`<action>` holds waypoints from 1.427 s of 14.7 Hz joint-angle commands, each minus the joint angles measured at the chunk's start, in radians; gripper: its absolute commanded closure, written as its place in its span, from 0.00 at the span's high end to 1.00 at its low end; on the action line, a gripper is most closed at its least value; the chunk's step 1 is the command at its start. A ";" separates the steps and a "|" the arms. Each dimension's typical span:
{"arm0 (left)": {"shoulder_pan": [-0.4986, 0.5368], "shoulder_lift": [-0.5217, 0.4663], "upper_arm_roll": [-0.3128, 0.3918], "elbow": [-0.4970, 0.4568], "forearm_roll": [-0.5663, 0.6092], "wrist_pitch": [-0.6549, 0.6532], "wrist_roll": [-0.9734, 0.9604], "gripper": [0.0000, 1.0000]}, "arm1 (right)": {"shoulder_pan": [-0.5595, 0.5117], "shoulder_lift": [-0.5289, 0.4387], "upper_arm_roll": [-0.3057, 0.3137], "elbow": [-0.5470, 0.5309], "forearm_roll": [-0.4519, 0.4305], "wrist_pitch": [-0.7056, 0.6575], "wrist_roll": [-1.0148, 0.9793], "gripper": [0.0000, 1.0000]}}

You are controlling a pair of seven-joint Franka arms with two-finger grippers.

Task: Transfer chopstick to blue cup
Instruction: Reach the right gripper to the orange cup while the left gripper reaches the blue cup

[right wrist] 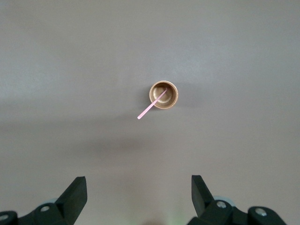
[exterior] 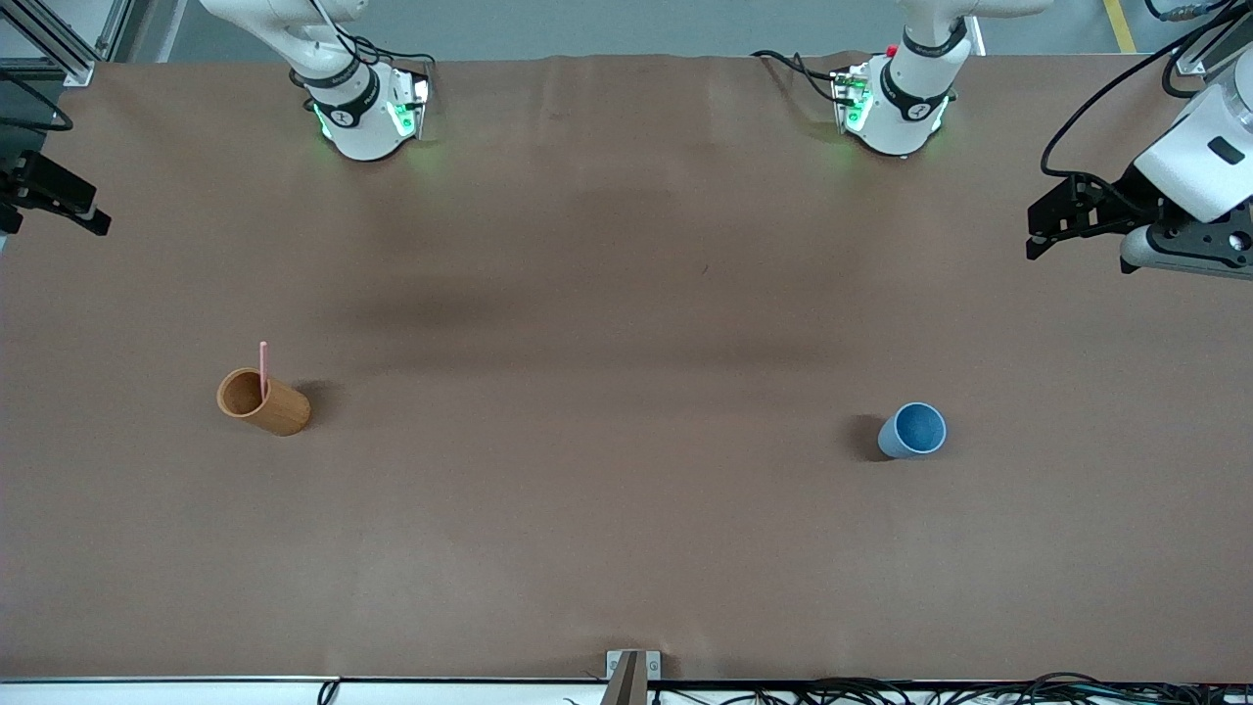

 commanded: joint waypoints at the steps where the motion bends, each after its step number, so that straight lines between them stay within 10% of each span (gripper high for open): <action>1: 0.014 0.008 -0.011 0.026 0.000 -0.008 0.008 1.00 | -0.002 -0.006 -0.001 -0.007 0.000 0.006 -0.046 0.98; 10: 0.009 0.052 -0.008 0.023 -0.002 0.006 0.016 1.00 | -0.013 -0.007 -0.002 -0.070 -0.002 0.040 -0.044 0.98; 21: 0.025 0.413 0.015 -0.127 0.006 0.479 0.017 1.00 | -0.005 -0.067 0.004 -0.586 -0.034 0.538 -0.043 0.78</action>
